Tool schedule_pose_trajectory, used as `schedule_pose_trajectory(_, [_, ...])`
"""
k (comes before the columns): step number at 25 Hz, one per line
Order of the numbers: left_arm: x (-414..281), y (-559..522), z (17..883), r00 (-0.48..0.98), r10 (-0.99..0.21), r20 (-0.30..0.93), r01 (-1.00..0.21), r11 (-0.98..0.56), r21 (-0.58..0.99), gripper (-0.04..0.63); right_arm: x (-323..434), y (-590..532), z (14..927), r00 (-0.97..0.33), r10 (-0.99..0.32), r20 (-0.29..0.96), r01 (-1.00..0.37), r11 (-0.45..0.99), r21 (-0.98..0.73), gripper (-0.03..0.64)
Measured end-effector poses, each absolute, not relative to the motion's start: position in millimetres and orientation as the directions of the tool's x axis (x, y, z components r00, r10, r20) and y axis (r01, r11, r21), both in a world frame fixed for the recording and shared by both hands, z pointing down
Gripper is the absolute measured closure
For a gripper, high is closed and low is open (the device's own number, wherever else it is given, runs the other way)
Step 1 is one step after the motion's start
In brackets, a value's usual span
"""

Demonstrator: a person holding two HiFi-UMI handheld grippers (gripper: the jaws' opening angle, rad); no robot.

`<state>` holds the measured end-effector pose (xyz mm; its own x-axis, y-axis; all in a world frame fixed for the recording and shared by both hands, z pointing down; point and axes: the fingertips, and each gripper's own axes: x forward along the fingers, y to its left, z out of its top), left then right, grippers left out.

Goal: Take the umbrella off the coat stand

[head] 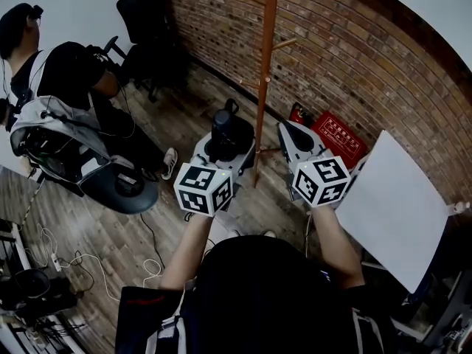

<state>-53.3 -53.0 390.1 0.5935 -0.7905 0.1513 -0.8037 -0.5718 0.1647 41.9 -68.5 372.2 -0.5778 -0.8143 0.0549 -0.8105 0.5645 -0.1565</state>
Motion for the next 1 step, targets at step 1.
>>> schedule_pose_trajectory(1, [-53.4, -53.2, 390.8, 0.595, -0.790, 0.150, -0.803, -0.573, 0.164, 0.295, 41.4, -68.6, 373.1, -0.578, -0.814, 0.054, -0.811, 0.565, -0.155, 0.589])
